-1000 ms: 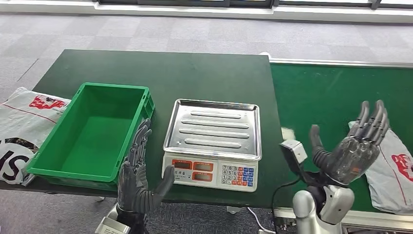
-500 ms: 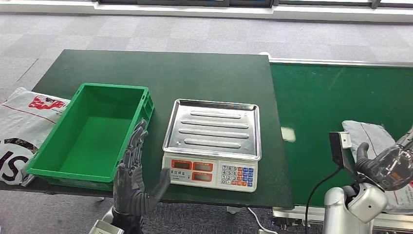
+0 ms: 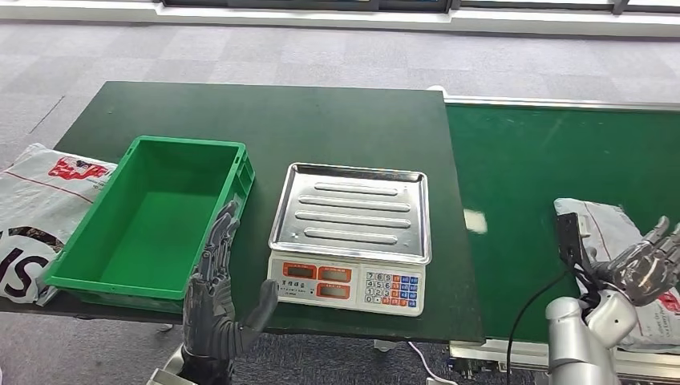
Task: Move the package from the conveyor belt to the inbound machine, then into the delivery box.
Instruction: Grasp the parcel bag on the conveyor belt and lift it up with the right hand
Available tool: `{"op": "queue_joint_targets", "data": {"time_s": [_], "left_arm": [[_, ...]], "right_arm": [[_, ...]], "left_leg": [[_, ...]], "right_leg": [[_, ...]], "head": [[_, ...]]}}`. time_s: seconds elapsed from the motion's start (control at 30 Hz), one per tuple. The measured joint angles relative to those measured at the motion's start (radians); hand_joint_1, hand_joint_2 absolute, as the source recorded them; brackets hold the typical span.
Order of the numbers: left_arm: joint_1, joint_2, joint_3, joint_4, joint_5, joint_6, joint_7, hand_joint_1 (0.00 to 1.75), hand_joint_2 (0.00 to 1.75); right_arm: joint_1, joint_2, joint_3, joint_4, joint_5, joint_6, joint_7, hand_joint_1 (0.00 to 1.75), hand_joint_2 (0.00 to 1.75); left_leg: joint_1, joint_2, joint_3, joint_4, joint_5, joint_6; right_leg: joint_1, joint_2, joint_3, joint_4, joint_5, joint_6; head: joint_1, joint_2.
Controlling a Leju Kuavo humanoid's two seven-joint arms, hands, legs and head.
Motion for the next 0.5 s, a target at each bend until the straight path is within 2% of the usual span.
{"op": "queue_joint_targets", "data": {"time_s": [0.1, 0.3, 0.5], "left_arm": [[0.000, 0.000, 0.002, 0.000, 0.000, 0.000, 0.000, 0.00, 1.75], [-0.001, 0.000, 0.009, -0.002, 0.001, -0.008, 0.004, 0.00, 1.75], [0.000, 0.000, 0.018, -0.002, -0.002, -0.026, 0.005, 0.00, 1.75]], "right_arm": [[-0.022, -0.017, 0.000, 0.060, 0.004, 0.012, 0.008, 0.00, 1.75], [-0.080, -0.054, 0.000, 0.170, -0.034, 0.094, 0.012, 0.00, 1.75], [-0.098, -0.074, -0.001, 0.227, -0.077, 0.117, -0.003, 0.00, 1.75]], "left_leg": [[0.000, 0.000, 0.000, 0.000, 0.000, 0.000], [0.000, 0.000, 0.000, 0.000, 0.000, 0.000], [0.000, 0.000, 0.000, 0.000, 0.000, 0.000]], "right_leg": [[0.000, 0.000, 0.000, 0.000, 0.000, 0.000], [0.000, 0.000, 0.000, 0.000, 0.000, 0.000], [0.000, 0.000, 0.000, 0.000, 0.000, 0.000]], "head": [[0.000, 0.000], [0.000, 0.000], [0.000, 0.000]]}}
